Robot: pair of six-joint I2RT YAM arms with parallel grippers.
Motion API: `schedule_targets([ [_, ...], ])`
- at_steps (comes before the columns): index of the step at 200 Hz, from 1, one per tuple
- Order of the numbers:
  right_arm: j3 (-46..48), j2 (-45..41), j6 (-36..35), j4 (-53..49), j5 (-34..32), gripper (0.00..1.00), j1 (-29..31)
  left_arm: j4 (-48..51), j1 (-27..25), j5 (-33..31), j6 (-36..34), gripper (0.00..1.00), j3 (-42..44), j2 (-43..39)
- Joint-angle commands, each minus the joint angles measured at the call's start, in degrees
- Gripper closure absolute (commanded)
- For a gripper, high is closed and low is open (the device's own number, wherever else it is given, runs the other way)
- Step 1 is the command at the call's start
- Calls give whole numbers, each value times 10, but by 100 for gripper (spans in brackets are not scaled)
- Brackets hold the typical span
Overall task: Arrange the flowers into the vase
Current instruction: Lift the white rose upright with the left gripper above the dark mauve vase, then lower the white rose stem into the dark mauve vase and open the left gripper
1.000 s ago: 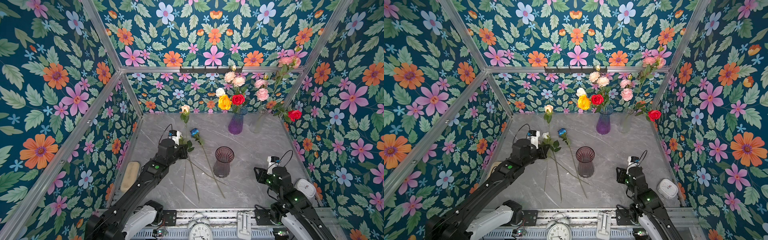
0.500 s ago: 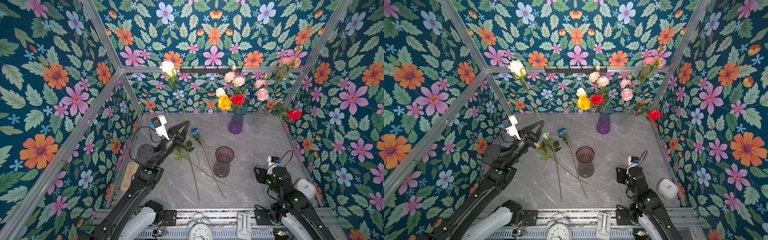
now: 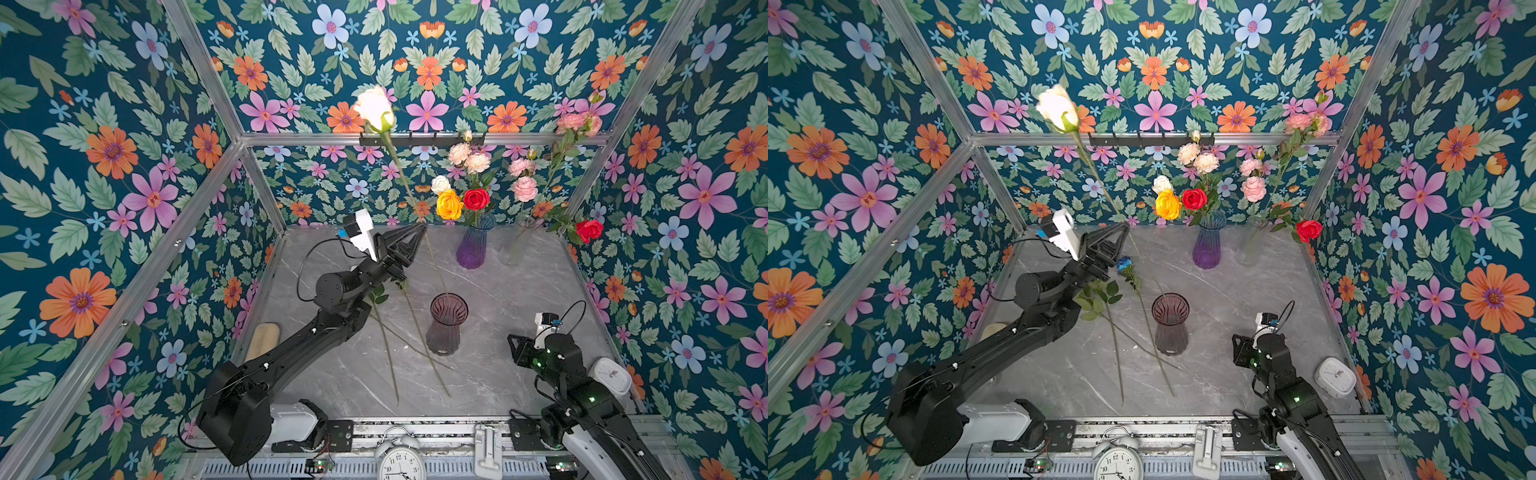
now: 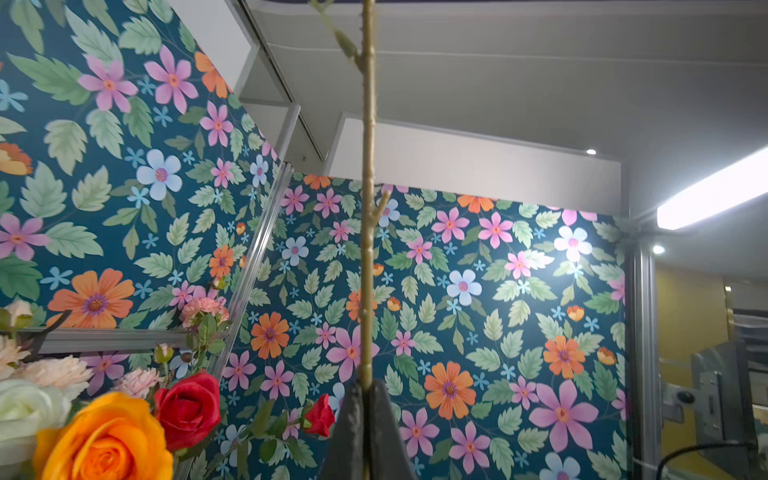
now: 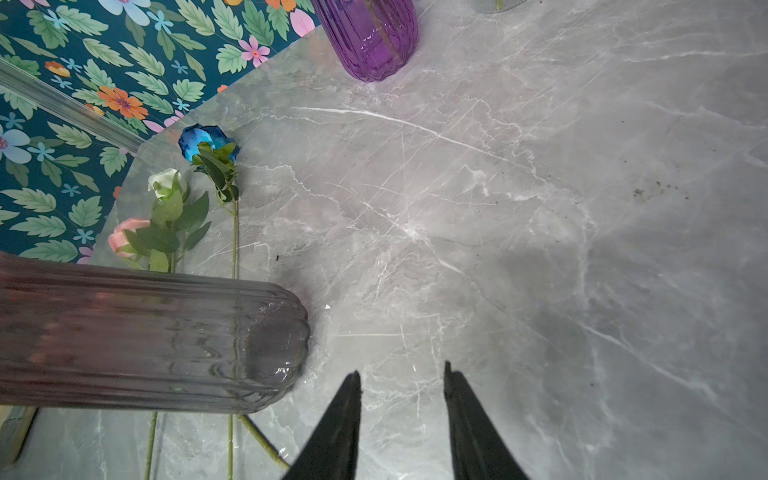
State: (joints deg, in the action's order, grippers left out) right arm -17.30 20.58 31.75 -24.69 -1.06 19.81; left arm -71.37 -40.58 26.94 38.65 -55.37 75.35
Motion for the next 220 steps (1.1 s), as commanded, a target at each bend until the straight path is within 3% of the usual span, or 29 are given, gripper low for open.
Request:
schedule_targets([
  [1, 1, 1, -1, -3, 1, 64, 1, 73, -27, 10, -127, 97, -1, 4],
  [39, 0, 0, -3, -1, 3, 64, 1, 105, -44, -7, -185, 96, 41, 7],
  [98, 0, 0, -3, -1, 4, 63, 1, 107, -48, -3, -184, 91, 81, 27],
  [114, 1, -1, -3, -1, 3, 63, 1, 124, -49, -5, -187, 82, 88, 22],
  [126, 1, -2, -3, -2, 4, 63, 0, 140, -48, -8, -190, 63, 95, 14],
  [142, 0, -1, -3, -1, 4, 63, 1, 155, -48, -4, -202, 53, 112, -4],
  [194, 0, -1, -2, -2, 3, 63, 1, 223, -49, -53, -195, 49, 219, -96],
  [220, 1, 0, -2, -2, 3, 63, 1, 340, -50, -109, -200, 46, 252, -155],
])
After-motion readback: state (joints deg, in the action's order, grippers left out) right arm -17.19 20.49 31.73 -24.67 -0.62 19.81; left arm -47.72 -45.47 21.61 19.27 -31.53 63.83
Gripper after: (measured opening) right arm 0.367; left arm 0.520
